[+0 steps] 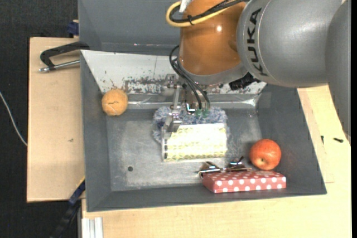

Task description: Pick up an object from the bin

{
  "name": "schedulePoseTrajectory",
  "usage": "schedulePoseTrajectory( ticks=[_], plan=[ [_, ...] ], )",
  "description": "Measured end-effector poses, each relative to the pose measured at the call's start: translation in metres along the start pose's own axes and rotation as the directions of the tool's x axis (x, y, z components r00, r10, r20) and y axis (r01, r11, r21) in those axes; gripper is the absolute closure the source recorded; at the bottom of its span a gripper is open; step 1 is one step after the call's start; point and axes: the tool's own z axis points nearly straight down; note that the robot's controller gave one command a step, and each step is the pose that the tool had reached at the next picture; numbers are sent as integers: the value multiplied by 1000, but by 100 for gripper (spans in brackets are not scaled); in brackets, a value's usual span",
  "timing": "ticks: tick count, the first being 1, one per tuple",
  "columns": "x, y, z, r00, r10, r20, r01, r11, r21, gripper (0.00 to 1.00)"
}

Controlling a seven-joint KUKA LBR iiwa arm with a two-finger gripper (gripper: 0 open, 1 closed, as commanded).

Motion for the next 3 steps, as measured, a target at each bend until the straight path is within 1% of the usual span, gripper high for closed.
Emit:
schedulePoseTrajectory(
  ticks=[1, 2, 3],
  plan=[
    [-2, -1, -5, 1000, 2, 8, -2, 1000, -1, 0],
    [-19, -31, 72, 998, -67, 13, 67, 998, 0, 0],
    [-32, -41, 118, 961, -277, 12, 277, 961, -5, 0]
  ],
)
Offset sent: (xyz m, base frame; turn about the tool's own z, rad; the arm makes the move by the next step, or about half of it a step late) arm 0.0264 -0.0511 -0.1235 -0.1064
